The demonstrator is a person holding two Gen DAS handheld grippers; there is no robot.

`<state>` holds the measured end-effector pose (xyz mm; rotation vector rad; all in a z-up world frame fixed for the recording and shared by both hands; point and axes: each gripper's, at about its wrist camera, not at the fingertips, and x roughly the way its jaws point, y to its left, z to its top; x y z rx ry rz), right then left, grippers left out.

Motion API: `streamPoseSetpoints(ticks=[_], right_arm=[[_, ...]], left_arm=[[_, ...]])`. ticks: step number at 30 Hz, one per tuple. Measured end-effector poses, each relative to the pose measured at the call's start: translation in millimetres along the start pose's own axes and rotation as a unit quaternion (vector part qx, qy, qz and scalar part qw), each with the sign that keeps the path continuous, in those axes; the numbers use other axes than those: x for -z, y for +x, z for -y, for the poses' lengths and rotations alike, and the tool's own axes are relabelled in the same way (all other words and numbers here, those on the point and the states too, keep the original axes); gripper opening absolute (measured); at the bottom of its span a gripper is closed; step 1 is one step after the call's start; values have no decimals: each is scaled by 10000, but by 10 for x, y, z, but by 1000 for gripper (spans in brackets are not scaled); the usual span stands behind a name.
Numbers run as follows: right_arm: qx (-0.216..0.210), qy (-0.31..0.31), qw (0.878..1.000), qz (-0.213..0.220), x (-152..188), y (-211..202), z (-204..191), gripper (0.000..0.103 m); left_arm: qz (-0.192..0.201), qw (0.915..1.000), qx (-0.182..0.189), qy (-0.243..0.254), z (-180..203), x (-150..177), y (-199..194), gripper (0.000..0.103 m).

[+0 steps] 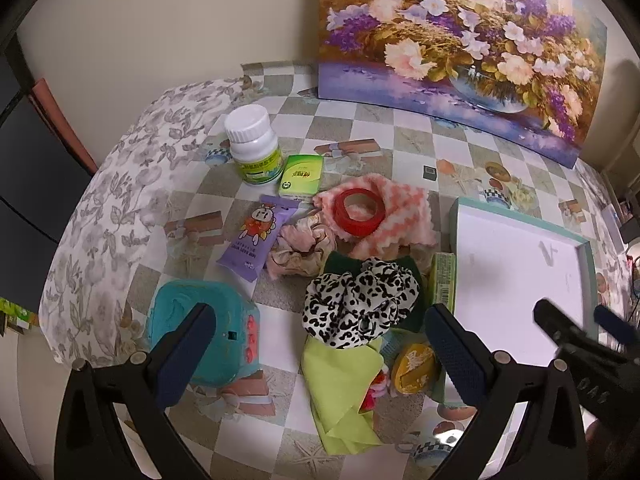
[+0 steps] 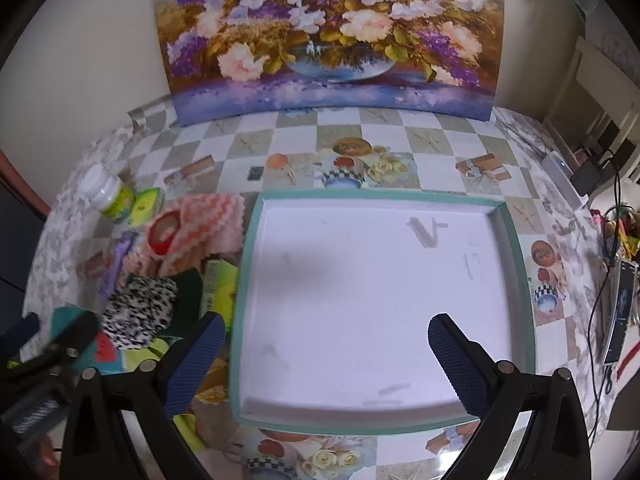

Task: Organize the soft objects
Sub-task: 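Move both tools toward the pile of items beside the white tray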

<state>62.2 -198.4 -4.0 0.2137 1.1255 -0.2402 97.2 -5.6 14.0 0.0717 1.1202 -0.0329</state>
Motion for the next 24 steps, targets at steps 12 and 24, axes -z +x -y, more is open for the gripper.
streamPoseSetpoints(ticks=[12,24], right_arm=[[-67,-183,9998,13,133,0,-90,99],[-149,-189,9997,8,145,-18,-83,96]], left_arm=[[-147,9973,586,-424,-129,84,116,103],[-168,9963,647,-532,-132,104,124,103]])
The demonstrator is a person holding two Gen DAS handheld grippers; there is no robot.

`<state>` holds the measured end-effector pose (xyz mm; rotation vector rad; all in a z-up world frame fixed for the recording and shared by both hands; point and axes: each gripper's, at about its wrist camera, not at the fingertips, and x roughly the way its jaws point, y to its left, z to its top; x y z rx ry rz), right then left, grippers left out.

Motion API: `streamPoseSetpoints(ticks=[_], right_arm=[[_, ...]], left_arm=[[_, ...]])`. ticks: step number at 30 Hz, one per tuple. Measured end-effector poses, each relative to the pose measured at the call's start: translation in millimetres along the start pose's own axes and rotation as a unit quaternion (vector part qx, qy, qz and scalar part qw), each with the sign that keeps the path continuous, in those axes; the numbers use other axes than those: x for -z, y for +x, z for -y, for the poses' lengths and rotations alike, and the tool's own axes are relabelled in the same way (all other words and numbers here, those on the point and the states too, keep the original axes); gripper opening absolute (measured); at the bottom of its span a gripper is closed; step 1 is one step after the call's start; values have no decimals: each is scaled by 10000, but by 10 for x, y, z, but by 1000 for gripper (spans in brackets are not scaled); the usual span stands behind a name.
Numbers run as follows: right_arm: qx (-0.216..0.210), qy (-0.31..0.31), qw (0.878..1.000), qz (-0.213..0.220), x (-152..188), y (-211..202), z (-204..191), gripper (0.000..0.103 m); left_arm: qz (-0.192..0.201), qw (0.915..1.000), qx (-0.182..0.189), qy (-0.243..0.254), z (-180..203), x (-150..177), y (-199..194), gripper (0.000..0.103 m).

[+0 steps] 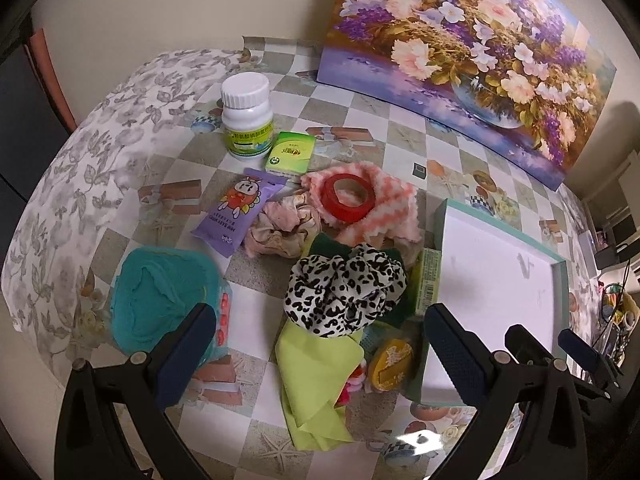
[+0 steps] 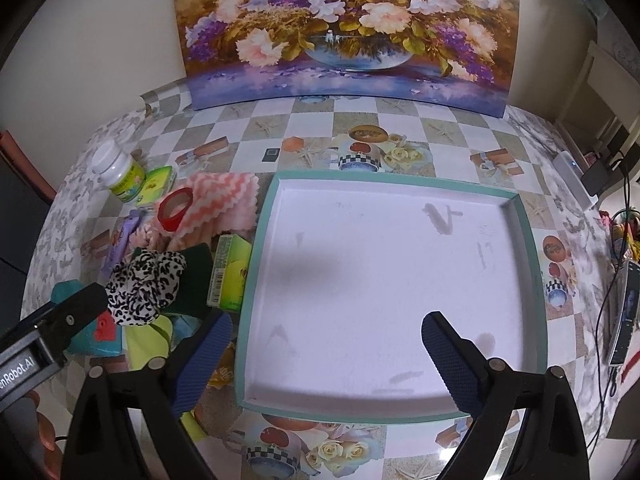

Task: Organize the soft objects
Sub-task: 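Move both tools toward the pile of items beside the white tray, then grasp the leopard-print scrunchie with the left tool while the right tool grasps the green tissue pack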

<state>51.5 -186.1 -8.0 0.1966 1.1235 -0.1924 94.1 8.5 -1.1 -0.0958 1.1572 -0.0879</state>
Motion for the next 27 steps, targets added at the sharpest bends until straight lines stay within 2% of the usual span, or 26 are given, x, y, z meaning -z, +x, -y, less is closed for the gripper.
streamPoseSetpoints(ticks=[12,17,23,27], right_arm=[[-104,-2,9999,-5,17,-10,17,95],[-142,-58,9999,13,8,-16,-8,95],[-509,-357,9980,79,-87,-15,-254,89],[-732,-650,9952,-3,-123,55,-488,85]], left_arm=[[-100,9999,-47,-19,14,29,69,103],[-103,9999,47,-36,-2,-9,71,103],[-19,9991,114,-396,-161,-221,52,103],[-209,9978,162,-613,-244,-341,162,103]])
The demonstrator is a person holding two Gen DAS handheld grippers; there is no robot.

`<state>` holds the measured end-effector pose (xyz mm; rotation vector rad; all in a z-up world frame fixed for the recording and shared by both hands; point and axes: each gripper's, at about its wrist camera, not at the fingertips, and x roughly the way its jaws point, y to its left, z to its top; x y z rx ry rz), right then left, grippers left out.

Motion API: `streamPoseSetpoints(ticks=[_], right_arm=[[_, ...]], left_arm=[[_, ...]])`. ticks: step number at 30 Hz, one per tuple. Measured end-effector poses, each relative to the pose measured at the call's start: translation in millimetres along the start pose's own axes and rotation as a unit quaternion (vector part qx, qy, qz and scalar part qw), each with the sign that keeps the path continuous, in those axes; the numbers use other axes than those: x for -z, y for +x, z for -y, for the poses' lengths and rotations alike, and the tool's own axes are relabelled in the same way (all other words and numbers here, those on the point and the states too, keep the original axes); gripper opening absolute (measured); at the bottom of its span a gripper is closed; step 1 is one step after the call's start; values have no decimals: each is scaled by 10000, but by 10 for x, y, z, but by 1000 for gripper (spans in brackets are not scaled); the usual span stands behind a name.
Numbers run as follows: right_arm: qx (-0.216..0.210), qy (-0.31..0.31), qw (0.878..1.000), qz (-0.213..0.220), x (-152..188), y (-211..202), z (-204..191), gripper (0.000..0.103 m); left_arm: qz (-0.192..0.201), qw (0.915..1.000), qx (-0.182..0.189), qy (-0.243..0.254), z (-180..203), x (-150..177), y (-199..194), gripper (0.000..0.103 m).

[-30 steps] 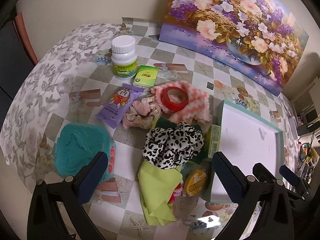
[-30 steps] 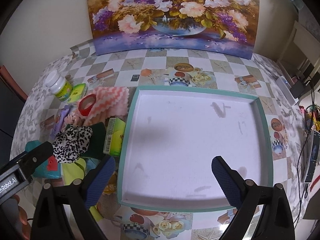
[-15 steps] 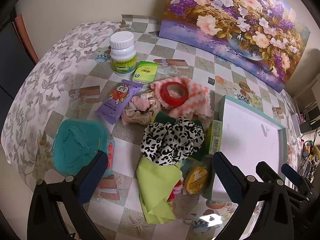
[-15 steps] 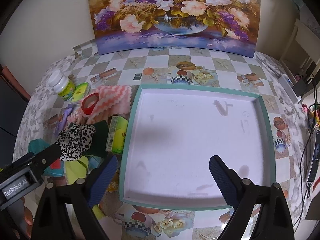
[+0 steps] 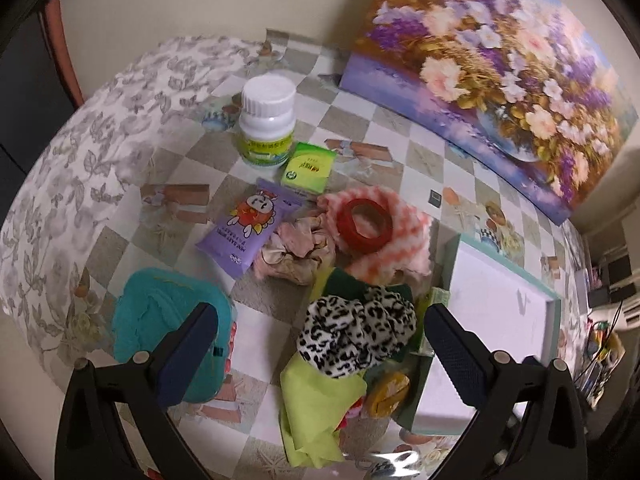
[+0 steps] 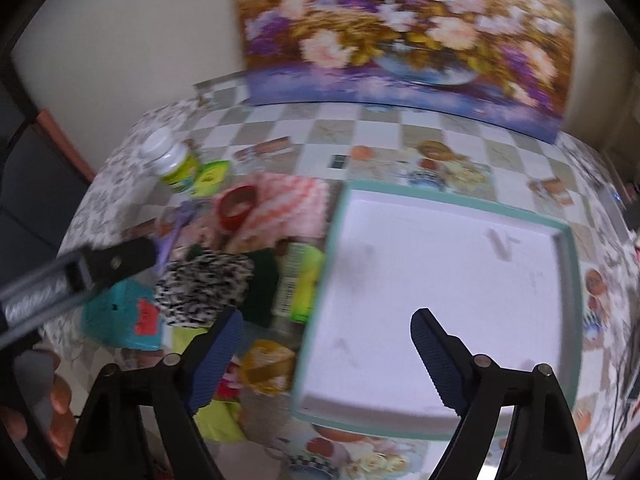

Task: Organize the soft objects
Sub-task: 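Grasp the leopard-print scrunchie with the left tool while the right tool grasps the green tissue pack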

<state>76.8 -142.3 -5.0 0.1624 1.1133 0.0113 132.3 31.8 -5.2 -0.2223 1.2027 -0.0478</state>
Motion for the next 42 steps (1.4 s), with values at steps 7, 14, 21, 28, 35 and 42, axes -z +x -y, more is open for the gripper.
streamPoseSetpoints(ticks=[7,14,21,28,35,42], right_arm=[[-66,119,9993,-348,-38,311,42,67],[-168,90,9985,-513,-69,506,18,56],[-162,-159,9982,-560,-94,598,-115,48],[-164,-285,9973,-663,-72,708,-177,38],[-78,-404,9973,-607,-72,730,-216,31],[-136,-384,9974,-590,-75,722,-204,27]], left_arm=[[-437,9990,-30,-61,53,-72,263,95],[-713,9974,-57,17,184,-107,469,87],[-817,9966,-78,77,221,-89,590,82],[-877,9960,-39,150,258,-58,624,81],[-931,9956,110,75,235,-41,636,74],[-985,9947,279,21,227,-17,635,59]])
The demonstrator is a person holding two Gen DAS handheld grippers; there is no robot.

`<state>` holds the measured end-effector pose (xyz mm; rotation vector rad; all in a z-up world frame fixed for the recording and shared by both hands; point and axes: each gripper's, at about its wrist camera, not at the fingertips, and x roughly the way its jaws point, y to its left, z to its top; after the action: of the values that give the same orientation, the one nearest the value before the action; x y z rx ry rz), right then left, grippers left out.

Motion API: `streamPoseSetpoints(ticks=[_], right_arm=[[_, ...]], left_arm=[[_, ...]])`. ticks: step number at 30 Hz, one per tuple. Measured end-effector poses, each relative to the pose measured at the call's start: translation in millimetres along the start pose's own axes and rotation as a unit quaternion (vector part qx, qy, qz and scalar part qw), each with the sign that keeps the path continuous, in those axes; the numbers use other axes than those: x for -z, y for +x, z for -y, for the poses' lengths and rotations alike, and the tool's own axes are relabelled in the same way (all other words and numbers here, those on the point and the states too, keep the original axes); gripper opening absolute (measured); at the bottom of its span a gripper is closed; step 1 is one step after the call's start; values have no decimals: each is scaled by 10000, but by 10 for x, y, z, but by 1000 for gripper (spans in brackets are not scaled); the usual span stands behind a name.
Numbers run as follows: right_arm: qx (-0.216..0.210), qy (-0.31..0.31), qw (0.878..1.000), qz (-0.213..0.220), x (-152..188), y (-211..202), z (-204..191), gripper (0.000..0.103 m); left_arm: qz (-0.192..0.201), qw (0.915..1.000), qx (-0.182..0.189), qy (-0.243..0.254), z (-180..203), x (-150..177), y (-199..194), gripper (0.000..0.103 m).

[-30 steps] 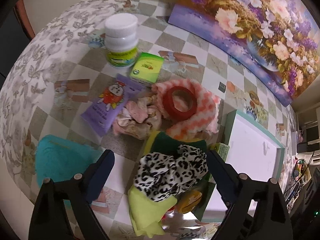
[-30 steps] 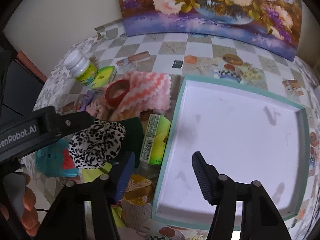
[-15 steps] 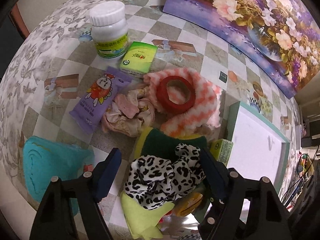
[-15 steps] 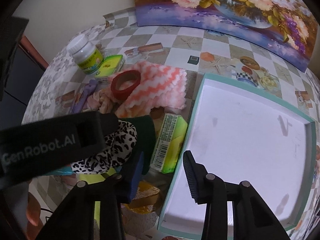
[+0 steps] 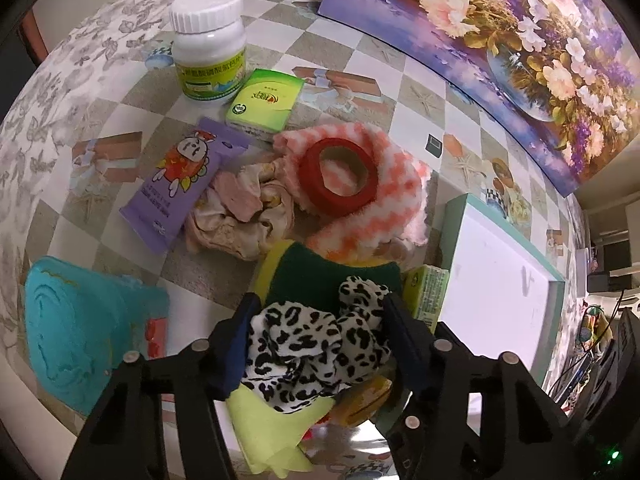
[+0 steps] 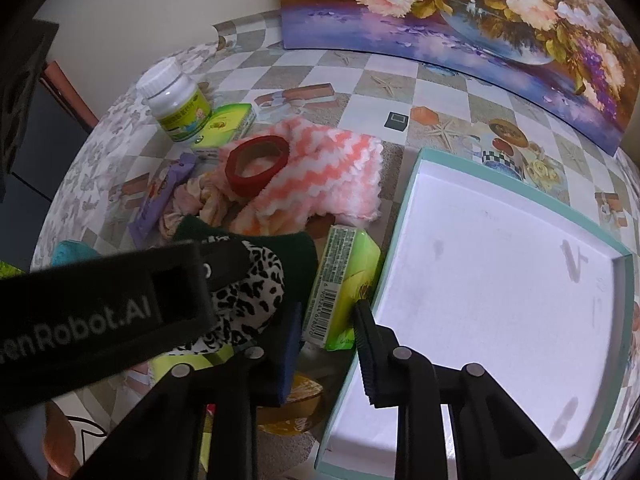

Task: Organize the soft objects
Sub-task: 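Grasp the leopard-print scrunchie with the left tool while the right tool grasps the green tissue pack, then carry both items over the white tray and open both tools to drop them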

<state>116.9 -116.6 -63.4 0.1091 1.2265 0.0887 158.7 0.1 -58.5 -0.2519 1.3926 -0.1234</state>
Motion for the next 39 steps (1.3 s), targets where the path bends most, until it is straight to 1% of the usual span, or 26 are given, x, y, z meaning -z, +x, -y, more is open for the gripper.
streamPoseSetpoints(ticks=[6,10,12,16,17,18,23,27,31,35,36,39], right_arm=[[-85,7,10000,47,-1,-56,-5,25],[-160,64,9998,91,-7,-106,11,25],[-189,73,9997,119,-10,-137,11,25],[-307,113,9992,249,-27,-256,14,25],[-315,109,9990,293,-28,-293,13,25],[-315,105,9989,319,-28,-316,13,25],[-324,114,9985,416,-31,-403,35,25],[-323,135,9985,426,-30,-422,56,25],[-318,143,9980,530,-26,-505,73,25],[-266,201,9966,754,-35,-677,138,25],[-235,210,9962,808,-37,-715,153,25],[-145,306,9945,995,-43,-857,275,25]], left_arm=[[105,9998,100,-121,-61,-5,-54,47],[176,9996,184,-147,-85,-3,-104,43],[225,9994,224,-156,-88,-1,-142,39],[365,9987,323,-152,-90,1,-244,34],[405,9985,343,-149,-94,0,-271,30],[455,9982,360,-159,-99,-1,-305,29],[585,9977,306,-136,-115,-9,-370,29],[591,9973,393,-175,-135,-17,-366,28],[703,9965,421,-176,-139,-5,-438,28],[957,9941,496,-85,-72,6,-612,28],[1059,9931,511,-16,-22,14,-684,28],[1196,9911,568,152,124,20,-792,28]])
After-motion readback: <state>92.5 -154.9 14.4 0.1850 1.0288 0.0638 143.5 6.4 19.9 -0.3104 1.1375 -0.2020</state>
